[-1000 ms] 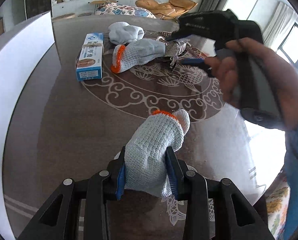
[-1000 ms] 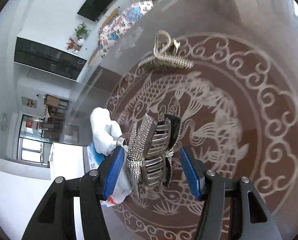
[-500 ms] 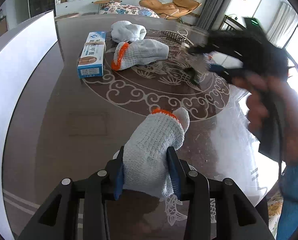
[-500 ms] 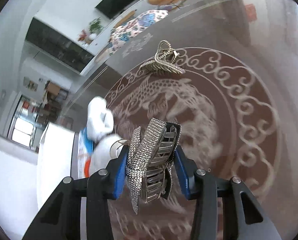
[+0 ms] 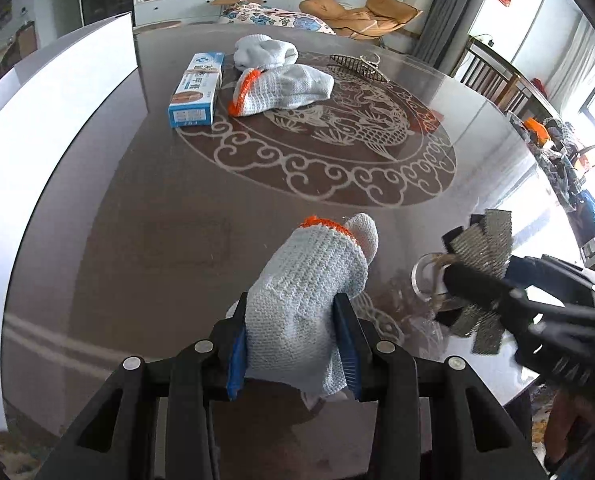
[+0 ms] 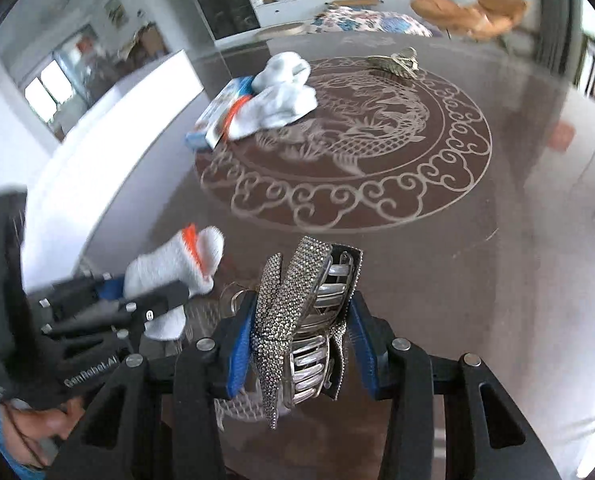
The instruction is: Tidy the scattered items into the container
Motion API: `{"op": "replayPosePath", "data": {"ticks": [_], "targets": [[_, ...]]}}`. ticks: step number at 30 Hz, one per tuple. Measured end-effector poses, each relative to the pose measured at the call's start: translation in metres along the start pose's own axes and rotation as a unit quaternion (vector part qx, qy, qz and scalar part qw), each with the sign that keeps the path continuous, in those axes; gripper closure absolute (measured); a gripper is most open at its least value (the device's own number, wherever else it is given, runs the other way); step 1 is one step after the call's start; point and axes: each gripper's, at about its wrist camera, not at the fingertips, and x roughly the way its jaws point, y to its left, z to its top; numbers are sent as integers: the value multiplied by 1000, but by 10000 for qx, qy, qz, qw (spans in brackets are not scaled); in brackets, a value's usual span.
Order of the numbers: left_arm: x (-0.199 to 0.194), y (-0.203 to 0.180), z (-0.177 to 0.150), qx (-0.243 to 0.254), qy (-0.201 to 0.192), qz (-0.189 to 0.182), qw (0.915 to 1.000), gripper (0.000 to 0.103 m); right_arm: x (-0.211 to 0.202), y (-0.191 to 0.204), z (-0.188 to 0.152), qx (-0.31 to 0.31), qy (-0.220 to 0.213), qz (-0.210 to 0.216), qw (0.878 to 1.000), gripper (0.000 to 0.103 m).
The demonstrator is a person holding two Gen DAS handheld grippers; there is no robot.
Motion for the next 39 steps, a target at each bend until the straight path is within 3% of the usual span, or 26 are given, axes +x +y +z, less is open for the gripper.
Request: {"op": "replayPosePath", "data": {"ticks": [5,9,15,28,37,39], "targets": [[-2,-8,-6,-2,15,31,10000,64,5,7,-9,-64,-130,-211,9997,57],[1,-13,-4,175,-62,107,9998,60,11,4,-7,76,-124,-353,9993,50],[11,-25,-1,574,-120,459,9972,54,10,-8,-12,454,-296,-271,9982,48],[13,-28,-1,644,-143,609,9960,53,6,-11,-21,716,-485,-175,9961,48],[14,-30,-1,684,-94,565,9960,46,-4,-11,-20,792,-618,-100,9949,48],[11,-25,-1,567,-92,386,9976,46,-10,-12,-22,831,-689,-42,9941,48]]}}
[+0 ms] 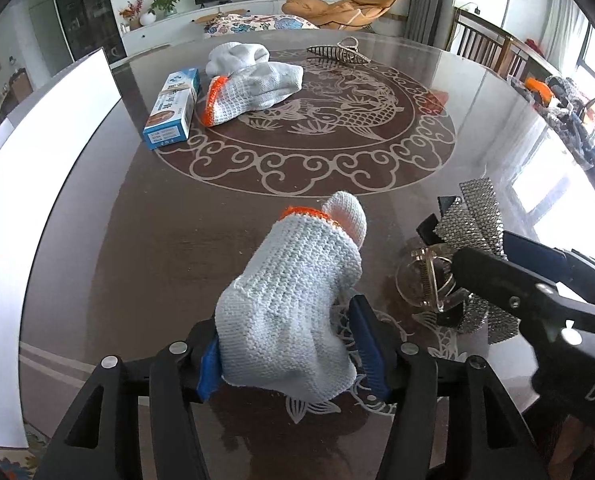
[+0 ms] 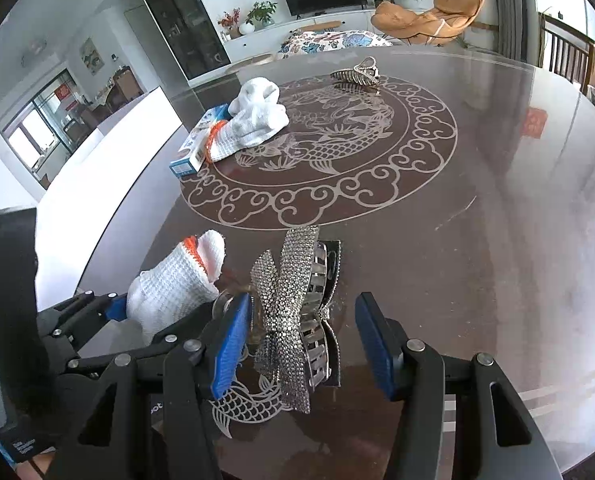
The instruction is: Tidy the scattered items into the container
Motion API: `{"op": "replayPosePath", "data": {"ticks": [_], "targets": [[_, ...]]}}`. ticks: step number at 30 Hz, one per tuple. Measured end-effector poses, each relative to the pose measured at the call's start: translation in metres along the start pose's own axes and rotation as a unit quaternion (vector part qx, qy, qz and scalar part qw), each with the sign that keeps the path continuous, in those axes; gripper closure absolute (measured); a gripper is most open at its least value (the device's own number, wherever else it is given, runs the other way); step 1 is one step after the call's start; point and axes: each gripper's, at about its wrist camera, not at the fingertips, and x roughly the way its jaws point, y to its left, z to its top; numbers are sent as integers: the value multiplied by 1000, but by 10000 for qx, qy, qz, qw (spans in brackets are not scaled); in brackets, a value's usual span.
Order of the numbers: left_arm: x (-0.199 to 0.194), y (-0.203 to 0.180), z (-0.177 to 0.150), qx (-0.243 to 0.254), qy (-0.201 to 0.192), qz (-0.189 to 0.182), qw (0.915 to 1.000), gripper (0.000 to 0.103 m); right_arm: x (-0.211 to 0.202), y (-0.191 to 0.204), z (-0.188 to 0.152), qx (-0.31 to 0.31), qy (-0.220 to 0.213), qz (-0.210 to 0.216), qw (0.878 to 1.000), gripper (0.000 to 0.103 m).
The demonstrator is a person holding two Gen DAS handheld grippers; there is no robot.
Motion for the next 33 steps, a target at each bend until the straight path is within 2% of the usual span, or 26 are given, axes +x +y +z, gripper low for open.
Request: {"op": "replayPosePath", "data": {"ticks": [5,7,11,15,19,22,27,33], "targets": [[-6,24,-1,-480,-34,-584,9971,44,-27,-15,-9,215,-550,189,9981,48],[-5,30,-4,-548,-44,-561,9969,32,-39,-24,-14,328,-825,200,9958,48],[-3,35,-10,-578,-49,-540,9969,32,-49,-41,-32,567,-1138,-18,9919,48],[-2,30,-13,-463,-91,-454,9979,30,-53,-52,-59,592,-1404,-446,9873,48],[0,22,-16,-249,-110,-239,9993,27,-50,-57,-74,535,-1328,-795,9865,48],[0,18,-20,-210,-118,-153,9996,16,-46,-64,-77,649,-1210,-893,9865,48],[1,12,-24,-37,-98,38,9999,14,-45,-72,-79,793,-1166,-911,9858,48],[1,11,-26,15,-98,91,9999,13,-47,-72,-83,765,-1196,-957,9852,47]]}}
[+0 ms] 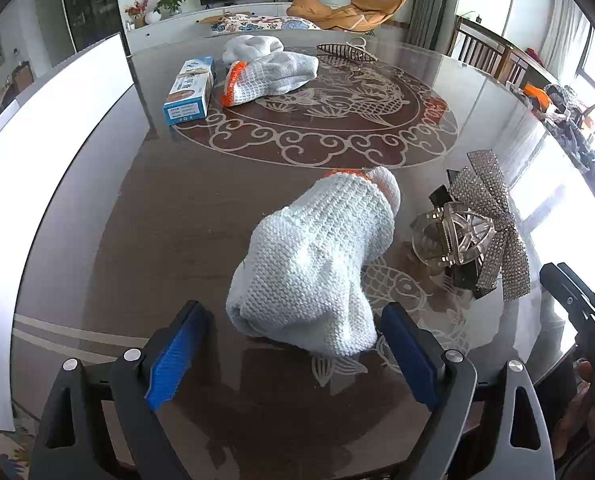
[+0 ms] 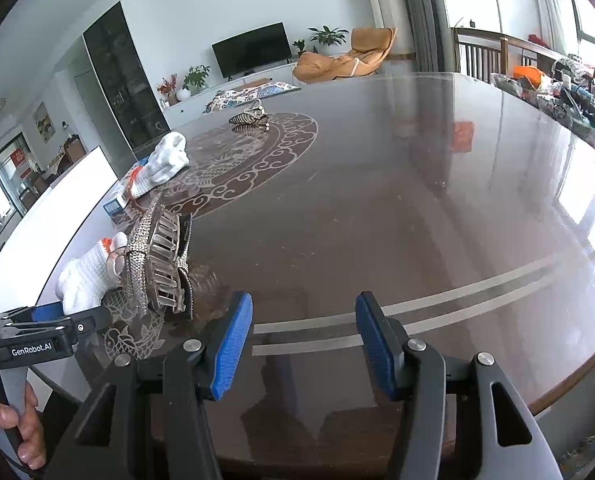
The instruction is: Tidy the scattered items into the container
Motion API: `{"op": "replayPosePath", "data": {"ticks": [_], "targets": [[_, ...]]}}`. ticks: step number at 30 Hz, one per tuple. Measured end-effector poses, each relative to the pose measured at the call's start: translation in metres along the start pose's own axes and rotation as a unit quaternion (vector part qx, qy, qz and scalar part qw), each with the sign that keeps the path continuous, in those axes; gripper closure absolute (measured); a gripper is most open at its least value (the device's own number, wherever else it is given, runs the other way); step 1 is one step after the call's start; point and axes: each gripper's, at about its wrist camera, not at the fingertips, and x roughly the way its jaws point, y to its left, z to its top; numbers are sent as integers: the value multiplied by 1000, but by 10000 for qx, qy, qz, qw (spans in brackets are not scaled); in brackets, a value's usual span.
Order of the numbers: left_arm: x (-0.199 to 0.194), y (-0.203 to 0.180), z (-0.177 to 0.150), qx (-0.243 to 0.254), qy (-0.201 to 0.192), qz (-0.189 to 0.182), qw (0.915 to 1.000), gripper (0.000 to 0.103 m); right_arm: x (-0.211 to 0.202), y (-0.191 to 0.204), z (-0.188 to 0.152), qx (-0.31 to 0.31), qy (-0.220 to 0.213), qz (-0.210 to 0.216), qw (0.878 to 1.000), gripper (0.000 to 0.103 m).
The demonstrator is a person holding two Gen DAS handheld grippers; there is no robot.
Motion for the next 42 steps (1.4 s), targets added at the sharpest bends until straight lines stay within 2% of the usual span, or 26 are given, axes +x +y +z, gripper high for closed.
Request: {"op": "replayPosePath", "data": {"ticks": [4,9,11,13,15,18,22,26,33,38,39,40,41,42], "targets": [[-1,1,-1,70,-30,-86,9999,13,0,-1,-2,102,-71,131,9998,43],[-6,9,-5,45,-216,-523,9984,13,1,3,-4,26,-125,136,9998,41],[-8,8,-3,91,-269,-602,9978,13,-1,5,-4,44,-82,498,9987,39],[-10,8,-2,136,-321,-680,9971,13,-4,18,-6,-249,-85,767,9967,39],[-12,3,1,312,-389,-591,9970,13,-6,33,-8,-551,-97,1008,9933,39],[-13,-9,8,686,-525,-298,9958,13,-9,59,-11,-1071,-188,1137,9876,39],[-9,-13,20,932,-610,-189,9936,13,-1,78,-6,-1346,-190,1200,9834,39],[2,-11,22,1057,-467,-74,9933,13,14,92,-1,-1511,-94,1216,9810,40],[12,2,22,791,-319,-114,9963,13,40,105,10,-1570,54,1166,9807,40],[19,7,26,708,-272,-350,9965,13,53,106,22,-1522,140,1023,9830,41],[18,7,26,730,-276,-460,9959,15,53,104,24,-1477,171,1030,9835,43],[16,7,25,727,-300,-570,9953,23,52,103,25,-1440,189,1022,9841,46],[14,7,25,716,-325,-624,9949,33,51,101,27,-1408,192,1010,9847,47],[12,6,25,710,-318,-640,9949,51,49,100,28,-1378,172,999,9853,50]]}}
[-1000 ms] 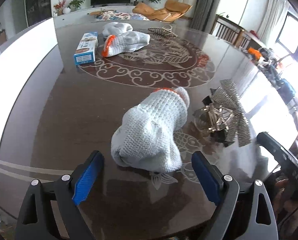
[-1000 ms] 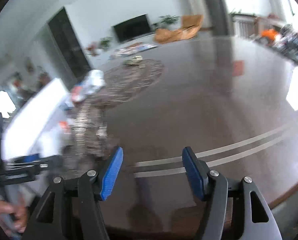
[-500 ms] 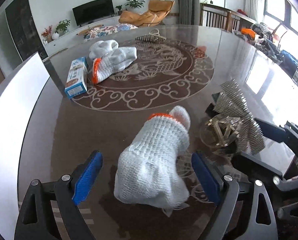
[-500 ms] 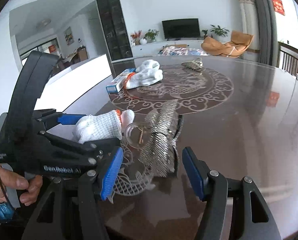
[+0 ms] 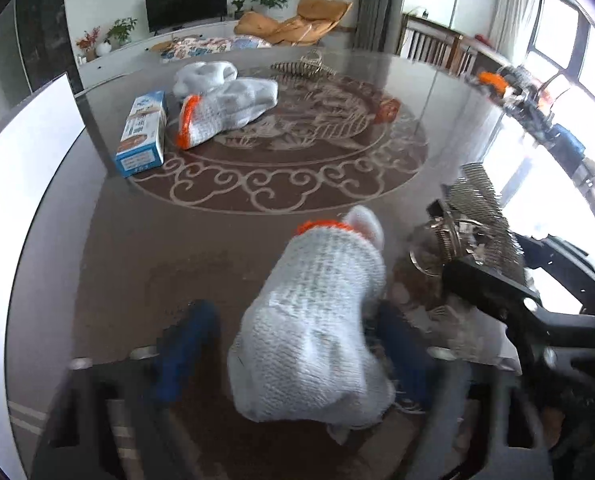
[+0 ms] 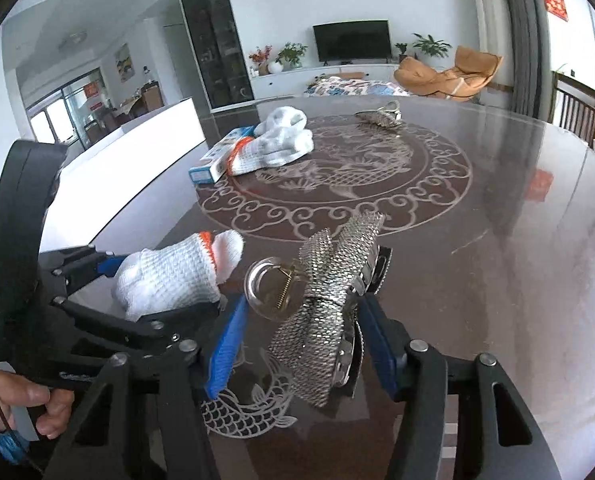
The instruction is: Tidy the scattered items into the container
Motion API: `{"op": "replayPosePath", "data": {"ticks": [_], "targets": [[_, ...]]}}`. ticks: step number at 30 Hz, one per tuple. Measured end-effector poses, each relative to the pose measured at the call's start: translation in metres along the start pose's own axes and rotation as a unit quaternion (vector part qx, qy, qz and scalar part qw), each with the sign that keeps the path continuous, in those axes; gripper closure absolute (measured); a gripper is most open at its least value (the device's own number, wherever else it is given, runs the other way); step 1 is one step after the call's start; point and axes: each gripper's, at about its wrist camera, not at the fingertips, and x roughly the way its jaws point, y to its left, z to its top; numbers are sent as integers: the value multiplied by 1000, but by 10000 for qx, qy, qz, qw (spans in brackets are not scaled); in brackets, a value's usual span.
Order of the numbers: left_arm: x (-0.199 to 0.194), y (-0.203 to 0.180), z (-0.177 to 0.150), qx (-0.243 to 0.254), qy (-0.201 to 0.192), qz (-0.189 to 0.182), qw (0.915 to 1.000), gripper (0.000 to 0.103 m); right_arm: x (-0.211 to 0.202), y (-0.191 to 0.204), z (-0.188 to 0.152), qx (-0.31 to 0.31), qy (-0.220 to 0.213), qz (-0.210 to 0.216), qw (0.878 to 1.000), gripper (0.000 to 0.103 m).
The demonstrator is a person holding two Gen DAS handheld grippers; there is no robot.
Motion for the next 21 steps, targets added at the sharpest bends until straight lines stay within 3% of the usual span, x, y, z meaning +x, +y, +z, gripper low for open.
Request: {"op": "replayPosePath", "data": {"ticks": [1,2,3,4,10,21], "targets": [[-2,0,0,-23,18,-22,10000,63,-4,-1,0,43,-13,4,10000,52],[-3,0,1,-83,63,-58,9999,63,-7,-3,0,85,-25,5,10000,57],[-5,0,1,-135,100,-91,9998,65,-11,-5,0,127,-36,-1,9999,71],[-7,-1,0,-172,120,-118,9997,65,-15,-6,0,162,-48,-11,9999,77],[-24,-7,-7,-374,159,-114,9991,65,-31,-14,-4,287,-68,-59,9995,86],[-40,3,-15,-847,222,-205,9960,65,-61,-29,-3,748,-210,89,9969,91]]}}
